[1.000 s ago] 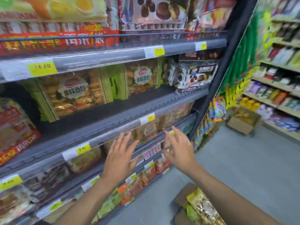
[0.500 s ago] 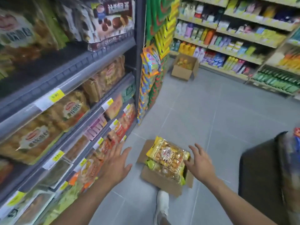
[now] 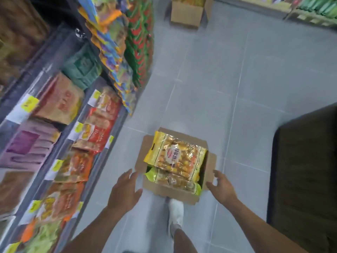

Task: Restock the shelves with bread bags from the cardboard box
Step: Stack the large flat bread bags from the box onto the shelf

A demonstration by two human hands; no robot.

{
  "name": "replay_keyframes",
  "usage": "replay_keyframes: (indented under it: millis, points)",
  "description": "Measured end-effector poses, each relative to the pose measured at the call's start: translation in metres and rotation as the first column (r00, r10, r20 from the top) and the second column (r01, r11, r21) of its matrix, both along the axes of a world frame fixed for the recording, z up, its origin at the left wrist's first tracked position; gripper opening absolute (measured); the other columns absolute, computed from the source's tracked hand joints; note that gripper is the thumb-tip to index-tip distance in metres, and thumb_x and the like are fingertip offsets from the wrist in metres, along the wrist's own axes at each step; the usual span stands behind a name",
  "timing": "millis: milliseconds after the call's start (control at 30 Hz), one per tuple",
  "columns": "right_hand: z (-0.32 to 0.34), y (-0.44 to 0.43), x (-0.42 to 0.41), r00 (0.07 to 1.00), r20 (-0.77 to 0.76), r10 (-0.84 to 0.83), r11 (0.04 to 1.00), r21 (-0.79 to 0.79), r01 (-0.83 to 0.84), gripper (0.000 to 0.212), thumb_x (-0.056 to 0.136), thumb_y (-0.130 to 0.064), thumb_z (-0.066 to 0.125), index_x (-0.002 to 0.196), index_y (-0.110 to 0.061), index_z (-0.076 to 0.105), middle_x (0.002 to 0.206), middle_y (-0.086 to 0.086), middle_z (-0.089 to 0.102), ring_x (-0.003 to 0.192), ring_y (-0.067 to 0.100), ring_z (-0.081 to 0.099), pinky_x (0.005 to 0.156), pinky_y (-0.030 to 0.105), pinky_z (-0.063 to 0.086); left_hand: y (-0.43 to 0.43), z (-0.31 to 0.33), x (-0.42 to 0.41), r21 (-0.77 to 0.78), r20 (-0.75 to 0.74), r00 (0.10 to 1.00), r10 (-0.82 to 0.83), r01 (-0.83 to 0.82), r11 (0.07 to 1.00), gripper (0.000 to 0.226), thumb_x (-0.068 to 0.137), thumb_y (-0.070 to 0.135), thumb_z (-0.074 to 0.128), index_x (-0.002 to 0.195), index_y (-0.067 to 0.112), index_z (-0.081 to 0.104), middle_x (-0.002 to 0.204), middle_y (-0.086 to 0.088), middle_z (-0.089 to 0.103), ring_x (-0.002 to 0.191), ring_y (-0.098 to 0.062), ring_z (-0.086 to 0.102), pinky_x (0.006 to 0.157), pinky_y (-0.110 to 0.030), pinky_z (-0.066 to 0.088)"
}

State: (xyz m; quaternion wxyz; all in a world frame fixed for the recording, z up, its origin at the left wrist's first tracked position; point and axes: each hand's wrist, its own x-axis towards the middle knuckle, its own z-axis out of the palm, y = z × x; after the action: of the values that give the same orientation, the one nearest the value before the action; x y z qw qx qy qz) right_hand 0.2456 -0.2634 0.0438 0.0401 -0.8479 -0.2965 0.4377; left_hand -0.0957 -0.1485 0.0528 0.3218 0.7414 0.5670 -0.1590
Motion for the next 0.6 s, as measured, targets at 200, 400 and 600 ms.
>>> replay_keyframes:
  millis: [200,400,600]
  points:
    - [-0.150,0.044,0.034,0.919,-0.150,-0.365,0.927,-0.155,0.342,0.068,0.092,-0.032,0.071,0.149,-0.010,0.041,0.134,0.012,0.062,0.116,0.032,0.063,0.097,0.037,0.050,0.054,-0.138,0.034,-0.149,-0.042,0.993,0.106,-0.111,0.983,0.067,0.094,0.034,0.068,0.152,0.015,0.041,0.156,-0.007,0.044,0.146,-0.027,0.038,0.116,-0.041,0.036]
    - [-0.262,0.077,0.052,0.856,-0.188,-0.482,0.875,-0.147,0.461,0.068,0.088,-0.039,0.072,0.144,-0.009,0.048,0.134,0.009,0.062,0.113,0.029,0.062,0.087,0.031,0.046,0.124,-0.251,0.078,-0.265,-0.011,0.951,0.309,-0.301,0.916,0.056,0.081,0.042,0.065,0.135,0.033,0.050,0.130,0.001,0.063,0.112,-0.027,0.064,0.093,-0.040,0.054]
    - [-0.327,0.083,0.055,0.819,-0.208,-0.534,0.845,-0.091,0.527,0.072,0.084,-0.058,0.072,0.138,-0.012,0.056,0.129,0.007,0.067,0.115,0.030,0.063,0.099,0.046,0.053,0.168,-0.310,0.117,-0.261,-0.047,0.838,0.544,-0.536,0.803,0.077,0.096,0.037,0.067,0.157,0.010,0.028,0.155,-0.009,0.045,0.137,-0.033,0.048,0.107,-0.037,0.042]
